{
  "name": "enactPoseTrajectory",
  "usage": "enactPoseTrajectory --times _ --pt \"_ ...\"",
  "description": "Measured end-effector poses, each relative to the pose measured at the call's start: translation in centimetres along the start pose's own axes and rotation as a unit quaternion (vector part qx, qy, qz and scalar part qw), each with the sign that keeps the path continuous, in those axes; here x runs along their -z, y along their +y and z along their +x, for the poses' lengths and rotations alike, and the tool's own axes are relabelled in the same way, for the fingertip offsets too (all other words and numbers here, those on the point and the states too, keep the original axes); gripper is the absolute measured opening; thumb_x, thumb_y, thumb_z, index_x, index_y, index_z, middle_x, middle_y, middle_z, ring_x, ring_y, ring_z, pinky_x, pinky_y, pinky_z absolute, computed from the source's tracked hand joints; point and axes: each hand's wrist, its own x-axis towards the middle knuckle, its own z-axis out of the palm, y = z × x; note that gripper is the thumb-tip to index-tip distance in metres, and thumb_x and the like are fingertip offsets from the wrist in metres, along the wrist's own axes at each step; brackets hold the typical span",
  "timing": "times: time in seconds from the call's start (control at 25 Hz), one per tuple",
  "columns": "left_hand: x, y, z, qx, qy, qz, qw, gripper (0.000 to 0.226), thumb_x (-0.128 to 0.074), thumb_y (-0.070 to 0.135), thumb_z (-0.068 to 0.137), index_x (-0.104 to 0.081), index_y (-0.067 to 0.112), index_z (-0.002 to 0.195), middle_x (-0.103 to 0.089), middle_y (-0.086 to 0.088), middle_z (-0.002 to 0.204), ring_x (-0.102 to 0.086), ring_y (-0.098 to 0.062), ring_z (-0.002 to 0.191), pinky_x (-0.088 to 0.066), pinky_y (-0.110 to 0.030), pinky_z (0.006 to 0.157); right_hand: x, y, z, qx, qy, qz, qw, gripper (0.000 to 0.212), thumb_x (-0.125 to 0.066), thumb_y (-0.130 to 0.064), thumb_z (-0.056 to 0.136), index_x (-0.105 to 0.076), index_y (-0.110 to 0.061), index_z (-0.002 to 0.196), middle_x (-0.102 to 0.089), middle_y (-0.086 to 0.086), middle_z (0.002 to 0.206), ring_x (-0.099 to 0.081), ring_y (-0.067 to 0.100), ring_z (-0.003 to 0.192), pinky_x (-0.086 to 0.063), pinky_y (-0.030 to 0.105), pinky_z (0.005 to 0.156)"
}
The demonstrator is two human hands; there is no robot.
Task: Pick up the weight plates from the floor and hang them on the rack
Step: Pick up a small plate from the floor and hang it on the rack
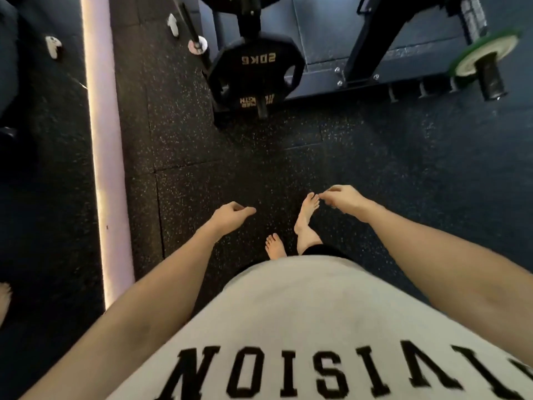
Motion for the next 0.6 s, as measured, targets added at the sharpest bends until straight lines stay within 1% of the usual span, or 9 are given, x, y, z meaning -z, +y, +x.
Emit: enactPoseTrajectory --times 0.04,0.12,0.2,0.24,0.32,0.36,0.4,0.48,0.6 --pt "-1.4 -1.1 -0.4 0.008 -0.016 0.01 1.0 0.06 -0.06 0.057 0.088 -0.058 0.015 0.131 -0.06 -0.004 0.128 -0.056 -0.021 0.114 -0.043 -0.034 0.1 -1.3 1.8 -0.6 -0.011 -0.012 0.002 1.0 0.03 -0.063 -0.034 0.091 -0.065 -0.016 0.115 -0.063 0.006 0.112 -0.054 0.018 0.096 -0.045 0.03 0.075" --pt "-3.7 -2.8 -1.0 0.029 -0.059 0.045 0.997 0.058 -0.061 0.055 0.087 -0.059 0.016 0.129 -0.06 -0.001 0.124 -0.056 -0.022 0.115 -0.044 -0.036 0.103 -3.3 4.9 -1.6 -0.039 -0.037 -0.004 0.999 0.035 -0.066 -0.029 0.088 -0.067 -0.014 0.119 -0.065 0.006 0.112 -0.057 0.018 0.097 -0.05 0.036 0.088" --pt "-5.3 -4.0 -1.4 0.044 -0.105 0.09 0.989 0.054 -0.062 0.054 0.087 -0.06 0.016 0.127 -0.06 -0.001 0.121 -0.058 -0.022 0.113 -0.045 -0.036 0.103 -4.5 7.0 -2.9 -0.066 -0.058 -0.007 0.996 0.031 -0.066 -0.026 0.086 -0.068 -0.016 0.116 -0.067 0.005 0.109 -0.061 0.02 0.099 -0.05 0.039 0.094" --pt "-5.7 -4.1 -1.5 0.046 -0.119 0.106 0.986 0.053 -0.063 0.053 0.087 -0.06 0.017 0.126 -0.062 -0.002 0.121 -0.059 -0.022 0.111 -0.046 -0.038 0.102 -4.7 7.8 -3.5 -0.074 -0.061 -0.006 0.995 0.031 -0.067 -0.027 0.085 -0.069 -0.019 0.114 -0.068 0.005 0.111 -0.062 0.021 0.102 -0.05 0.041 0.096" --pt "-6.3 -3.5 -1.4 0.046 -0.131 0.133 0.981 0.052 -0.062 0.052 0.087 -0.06 0.018 0.126 -0.062 -0.006 0.124 -0.059 -0.024 0.112 -0.048 -0.041 0.101 -4.4 9.6 -4.3 -0.082 -0.034 0.021 0.996 0.033 -0.068 -0.033 0.079 -0.07 -0.022 0.111 -0.068 0.008 0.117 -0.063 0.025 0.108 -0.05 0.044 0.097" --pt "-6.5 -2.6 -1.3 0.044 -0.134 0.146 0.979 0.051 -0.061 0.052 0.088 -0.059 0.019 0.127 -0.062 -0.007 0.125 -0.059 -0.025 0.113 -0.049 -0.041 0.098 -4.0 10.4 -4.8 -0.084 -0.016 0.047 0.995 0.029 -0.069 -0.032 0.079 -0.071 -0.023 0.107 -0.068 0.008 0.116 -0.063 0.025 0.107 -0.052 0.042 0.093" --pt "-6.7 -1.3 -1.3 0.038 -0.138 0.161 0.976 0.05 -0.06 0.051 0.089 -0.058 0.02 0.127 -0.061 -0.007 0.125 -0.058 -0.026 0.114 -0.049 -0.039 0.094 -3.4 11.1 -5.6 -0.088 0.002 0.077 0.993 0.021 -0.069 -0.03 0.082 -0.071 -0.023 0.103 -0.068 0.007 0.112 -0.064 0.024 0.103 -0.054 0.039 0.085" --pt "-7.6 2.0 -1.2 0.012 -0.143 0.192 0.971 0.045 -0.058 0.049 0.092 -0.058 0.021 0.127 -0.061 -0.006 0.123 -0.057 -0.025 0.112 -0.047 -0.036 0.086 -1.7 12.9 -7.0 -0.094 0.036 0.131 0.986 0.013 -0.065 -0.023 0.09 -0.069 -0.021 0.102 -0.067 0.004 0.103 -0.063 0.02 0.095 -0.049 0.03 0.068" --pt "-10.1 7.7 -1.1 -0.039 -0.145 0.219 0.964 0.036 -0.059 0.045 0.092 -0.058 0.024 0.122 -0.061 -0.003 0.119 -0.058 -0.022 0.11 -0.047 -0.036 0.086 0.9 16.8 -8.7 -0.105 0.078 0.2 0.971 0.008 -0.062 -0.02 0.093 -0.068 -0.021 0.098 -0.068 0.006 0.102 -0.063 0.02 0.094 -0.046 0.03 0.068"
